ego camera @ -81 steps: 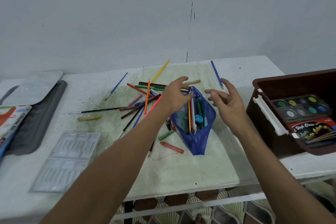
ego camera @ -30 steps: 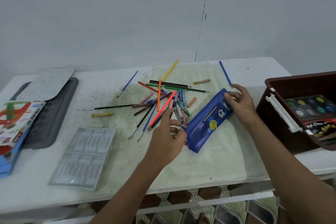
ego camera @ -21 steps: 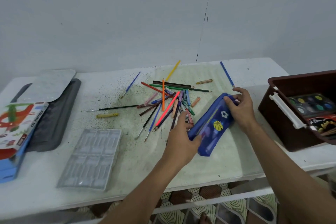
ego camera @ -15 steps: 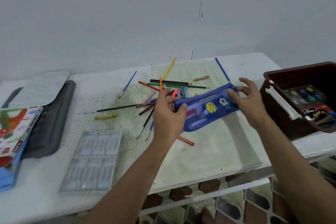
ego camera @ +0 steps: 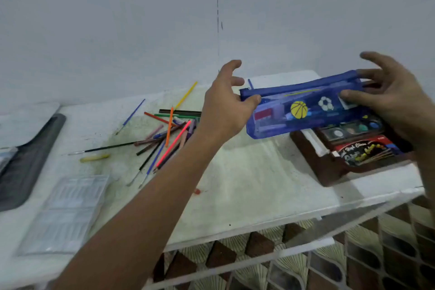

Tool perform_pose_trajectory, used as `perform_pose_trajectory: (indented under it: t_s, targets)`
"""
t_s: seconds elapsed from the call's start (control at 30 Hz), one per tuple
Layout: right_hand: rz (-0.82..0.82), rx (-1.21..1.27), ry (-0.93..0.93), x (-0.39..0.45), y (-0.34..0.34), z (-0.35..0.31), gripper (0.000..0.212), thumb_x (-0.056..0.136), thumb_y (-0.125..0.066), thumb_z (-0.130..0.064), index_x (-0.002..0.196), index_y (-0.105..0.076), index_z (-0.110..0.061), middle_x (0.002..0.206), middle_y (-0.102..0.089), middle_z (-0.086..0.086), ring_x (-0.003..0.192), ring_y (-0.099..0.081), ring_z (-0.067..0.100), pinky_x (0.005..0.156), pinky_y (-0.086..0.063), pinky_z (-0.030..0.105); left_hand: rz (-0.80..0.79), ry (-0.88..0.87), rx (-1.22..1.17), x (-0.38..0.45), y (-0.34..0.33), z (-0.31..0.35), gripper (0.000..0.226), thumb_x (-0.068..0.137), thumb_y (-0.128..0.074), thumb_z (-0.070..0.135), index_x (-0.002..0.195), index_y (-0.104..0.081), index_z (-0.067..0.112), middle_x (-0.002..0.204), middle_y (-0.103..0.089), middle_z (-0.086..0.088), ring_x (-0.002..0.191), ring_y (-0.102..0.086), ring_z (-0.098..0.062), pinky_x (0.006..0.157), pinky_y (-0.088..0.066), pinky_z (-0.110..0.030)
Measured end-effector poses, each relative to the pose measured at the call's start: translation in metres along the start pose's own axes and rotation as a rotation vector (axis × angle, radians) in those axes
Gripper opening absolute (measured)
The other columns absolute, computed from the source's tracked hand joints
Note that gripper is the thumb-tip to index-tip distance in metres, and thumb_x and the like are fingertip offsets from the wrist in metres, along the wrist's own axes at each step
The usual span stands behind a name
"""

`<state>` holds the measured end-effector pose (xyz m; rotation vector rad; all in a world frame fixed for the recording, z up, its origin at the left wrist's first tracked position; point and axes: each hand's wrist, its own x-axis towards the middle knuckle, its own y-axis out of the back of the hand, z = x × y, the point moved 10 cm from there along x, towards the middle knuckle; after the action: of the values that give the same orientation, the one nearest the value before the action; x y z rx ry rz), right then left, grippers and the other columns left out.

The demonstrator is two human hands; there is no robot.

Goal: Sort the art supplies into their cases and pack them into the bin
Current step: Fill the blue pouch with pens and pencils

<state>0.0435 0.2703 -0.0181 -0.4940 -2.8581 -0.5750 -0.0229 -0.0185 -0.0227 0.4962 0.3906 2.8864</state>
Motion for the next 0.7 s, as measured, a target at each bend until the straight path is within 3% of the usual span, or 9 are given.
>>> perform_pose_trajectory:
  t_s: [0.17, 0.27, 0.33, 0.4, 0.47, 0.53, 0.57, 0.63, 0.7]
  targets:
    - [-0.052, -0.115, 0.006, 0.009, 0.087, 0.036, 0.082, 0.054, -0.086, -0.054, 0.127, -0.051, -0.038, 0.122, -0.060, 0.001, 0.084, -0.067, 0.006, 0.080, -0.056, 0.023, -0.120, 0.015, 0.060, 0.007, -0.104, 0.023, 0.055, 0.074, -0.076, 0.014, 0.124, -0.054, 0.022, 0.092, -0.070, 0.001, 0.077, -0.065, -0.014, 0.078, -0.056, -0.033]
    - [-0.159, -0.172, 0.009, 0.015, 0.112, 0.055, 0.074, 0.070, -0.080, -0.012, 0.135, -0.045, -0.022, 0.121, -0.063, 0.003, 0.084, -0.067, 0.011, 0.079, -0.057, 0.028, -0.205, 0.023, 0.199, 0.005, -0.149, 0.026, 0.055, 0.077, -0.075, 0.017, 0.127, -0.052, 0.021, 0.087, -0.071, 0.006, 0.079, -0.064, -0.010, 0.076, -0.054, -0.026]
    - [-0.262, -0.227, -0.006, 0.016, 0.115, 0.069, 0.079, 0.070, -0.077, -0.001, 0.137, -0.043, -0.024, 0.110, -0.069, 0.003, 0.081, -0.065, 0.026, 0.077, -0.056, 0.033, -0.253, 0.039, 0.299, 0.005, -0.166, 0.025, 0.061, 0.077, -0.073, 0.018, 0.133, -0.048, 0.022, 0.083, -0.070, 0.010, 0.079, -0.062, -0.002, 0.071, -0.048, -0.015]
    - [-0.349, -0.287, -0.023, 0.018, 0.116, 0.080, 0.083, 0.068, -0.079, -0.002, 0.138, -0.043, -0.026, 0.097, -0.073, 0.003, 0.078, -0.065, 0.031, 0.075, -0.055, 0.031, -0.328, 0.060, 0.372, 0.006, -0.180, 0.025, 0.069, 0.076, -0.074, 0.017, 0.137, -0.043, 0.023, 0.085, -0.071, 0.010, 0.076, -0.062, 0.002, 0.069, -0.047, -0.012]
    - [-0.407, -0.356, -0.033, 0.021, 0.116, 0.091, 0.088, 0.066, -0.081, -0.002, 0.140, -0.040, -0.027, 0.090, -0.073, 0.000, 0.073, -0.066, 0.016, 0.071, -0.054, 0.021, -0.422, 0.078, 0.430, 0.004, -0.197, 0.025, 0.078, 0.076, -0.076, 0.016, 0.142, -0.037, 0.023, 0.090, -0.071, 0.005, 0.073, -0.062, -0.001, 0.073, -0.054, -0.022]
    - [-0.493, -0.470, -0.038, 0.024, 0.109, 0.104, 0.095, 0.066, -0.083, -0.005, 0.143, -0.034, -0.030, 0.088, -0.074, -0.006, 0.078, -0.066, 0.013, 0.078, -0.053, 0.024, -0.533, 0.105, 0.532, 0.002, -0.216, 0.022, 0.085, 0.076, -0.077, 0.015, 0.146, -0.030, 0.021, 0.098, -0.068, 0.001, 0.070, -0.061, -0.004, 0.075, -0.056, -0.028]
    - [-0.553, -0.547, -0.051, 0.023, 0.103, 0.112, 0.098, 0.066, -0.084, -0.009, 0.144, -0.030, -0.034, 0.089, -0.073, -0.010, 0.084, -0.065, 0.016, 0.081, -0.052, 0.027, -0.591, 0.106, 0.618, 0.001, -0.224, 0.019, 0.086, 0.076, -0.077, 0.016, 0.147, -0.028, 0.020, 0.105, -0.067, -0.001, 0.075, -0.061, -0.009, 0.076, -0.055, -0.028]
    - [-0.667, -0.679, -0.122, 0.017, 0.095, 0.131, 0.105, 0.067, -0.085, -0.017, 0.146, -0.020, -0.039, 0.096, -0.070, -0.017, 0.088, -0.064, 0.013, 0.077, -0.048, 0.020, -0.689, 0.028, 0.865, -0.001, -0.241, 0.016, 0.081, 0.074, -0.079, 0.025, 0.142, -0.036, 0.020, 0.119, -0.061, -0.004, 0.097, -0.060, -0.019, 0.082, -0.051, -0.031]
    - [-0.717, -0.754, -0.145, 0.013, 0.091, 0.143, 0.107, 0.068, -0.084, -0.021, 0.148, -0.015, -0.038, 0.102, -0.067, -0.019, 0.088, -0.063, 0.008, 0.076, -0.045, 0.017, -0.736, -0.068, 1.086, -0.005, -0.255, 0.016, 0.070, 0.070, -0.081, 0.033, 0.130, -0.046, 0.021, 0.119, -0.059, -0.005, 0.107, -0.058, -0.025, 0.080, -0.049, -0.035]
